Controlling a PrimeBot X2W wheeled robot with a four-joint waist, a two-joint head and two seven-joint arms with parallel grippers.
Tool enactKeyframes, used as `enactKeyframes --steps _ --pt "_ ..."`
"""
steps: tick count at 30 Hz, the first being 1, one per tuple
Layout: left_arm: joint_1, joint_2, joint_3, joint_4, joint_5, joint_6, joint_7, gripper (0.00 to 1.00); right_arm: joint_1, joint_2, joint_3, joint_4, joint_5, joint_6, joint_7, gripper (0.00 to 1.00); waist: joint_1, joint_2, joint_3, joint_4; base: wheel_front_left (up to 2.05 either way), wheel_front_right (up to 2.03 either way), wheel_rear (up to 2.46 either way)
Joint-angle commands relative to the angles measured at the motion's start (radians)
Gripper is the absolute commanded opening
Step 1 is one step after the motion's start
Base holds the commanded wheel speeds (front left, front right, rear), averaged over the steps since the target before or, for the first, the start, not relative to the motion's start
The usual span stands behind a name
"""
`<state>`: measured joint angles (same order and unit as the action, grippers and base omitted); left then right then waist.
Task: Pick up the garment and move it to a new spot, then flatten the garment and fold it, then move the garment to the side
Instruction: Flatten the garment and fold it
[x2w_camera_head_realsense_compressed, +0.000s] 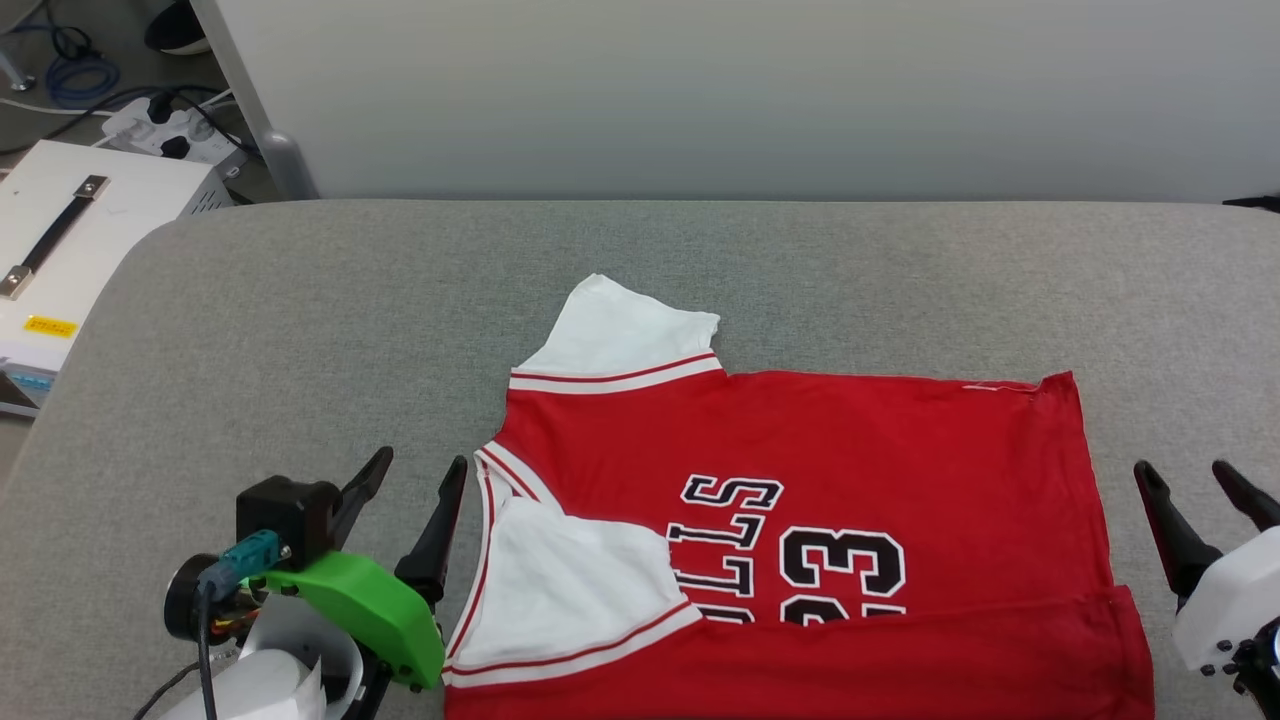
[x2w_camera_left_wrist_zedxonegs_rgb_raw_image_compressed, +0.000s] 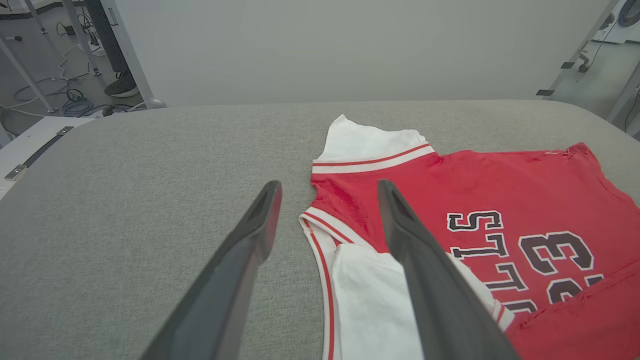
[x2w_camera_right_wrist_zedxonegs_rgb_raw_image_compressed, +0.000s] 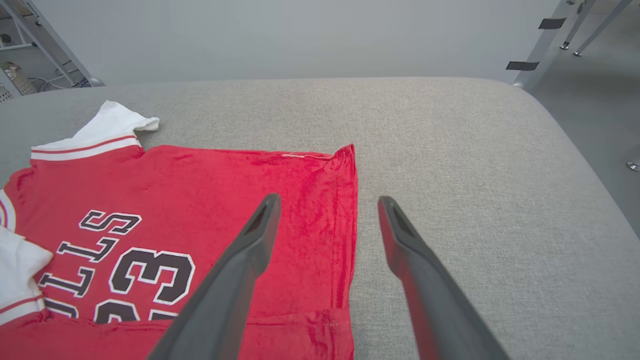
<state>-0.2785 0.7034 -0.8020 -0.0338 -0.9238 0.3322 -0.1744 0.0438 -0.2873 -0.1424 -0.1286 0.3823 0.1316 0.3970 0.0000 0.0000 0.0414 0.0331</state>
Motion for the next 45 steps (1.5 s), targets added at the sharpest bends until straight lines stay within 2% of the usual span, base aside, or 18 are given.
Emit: enactKeyframes --steps 1,3,4,8,15,16,17,25,32,37,41,45 --pt "-0.005 -0.009 0.011 -0.003 0.018 -0.009 -0.033 1.00 -0.019 -0.006 0.013 -0.014 -0.012 -0.001 -0.059 1.00 0.0000 0.0000 0.002 -0.001 0.00 0.00 0.00" --pt "0.006 -0.021 0.036 -0.007 0.035 -0.011 -0.065 1.00 -0.023 -0.004 0.022 -0.025 -0.027 -0.001 -0.139 1.00 0.0000 0.0000 0.005 0.000 0.00 0.00 0.00" --pt "0.027 -0.050 0.082 -0.016 0.065 -0.013 -0.083 1.00 -0.021 0.001 0.041 -0.031 -0.043 -0.001 -0.229 1.00 0.0000 0.0000 0.008 0.002 0.00 0.00 0.00" --pt "0.067 -0.112 0.177 -0.035 0.147 -0.033 -0.087 1.00 -0.014 0.024 0.055 -0.025 -0.059 -0.001 -0.323 1.00 0.0000 0.0000 0.011 0.006 0.00 0.00 0.00" --pt "0.158 -0.240 0.332 -0.030 0.284 -0.126 -0.087 1.00 -0.005 0.064 0.082 0.000 -0.083 -0.001 -0.441 1.00 0.0000 0.0000 0.014 0.007 0.00 0.00 0.00" --pt "0.184 -0.293 0.386 -0.020 0.337 -0.168 -0.087 1.00 -0.007 0.072 0.095 0.017 -0.088 -0.001 -0.469 1.00 0.0000 0.0000 0.017 0.004 0.00 0.00 0.00" --pt "0.191 -0.310 0.402 -0.014 0.354 -0.183 -0.087 1.00 -0.010 0.074 0.099 0.022 -0.089 -0.001 -0.477 1.00 0.0000 0.0000 0.018 0.003 0.00 0.00 0.00" --pt "0.213 -0.406 0.492 0.044 0.445 -0.282 -0.087 1.00 -0.022 0.086 0.104 0.051 -0.080 -0.001 -0.505 1.00 0.0000 0.0000 0.033 -0.008 0.00 0.00 0.00" --pt "0.204 -0.448 0.545 0.086 0.500 -0.343 -0.087 1.00 -0.032 0.085 0.111 0.054 -0.073 -0.001 -0.506 1.00 0.0000 0.0000 0.063 -0.028 0.00 0.00 0.00" --pt "0.142 -0.451 0.535 0.146 0.514 -0.383 -0.080 1.00 -0.043 0.081 0.127 0.046 -0.072 -0.001 -0.493 1.00 0.0000 0.0000 0.104 -0.053 0.00 0.00 0.00" --pt "0.027 -0.429 0.516 0.188 0.524 -0.398 0.007 1.00 -0.061 0.077 0.141 0.031 -0.072 -0.001 -0.486 1.00 0.0000 0.0000 0.152 -0.082 0.00 0.00 0.00" --pt "-0.129 -0.396 0.490 0.244 0.504 -0.429 0.155 1.00 -0.086 0.080 0.161 0.017 -0.073 -0.001 -0.485 1.00 0.0000 0.0000 0.211 -0.118 0.00 0.00 0.00"
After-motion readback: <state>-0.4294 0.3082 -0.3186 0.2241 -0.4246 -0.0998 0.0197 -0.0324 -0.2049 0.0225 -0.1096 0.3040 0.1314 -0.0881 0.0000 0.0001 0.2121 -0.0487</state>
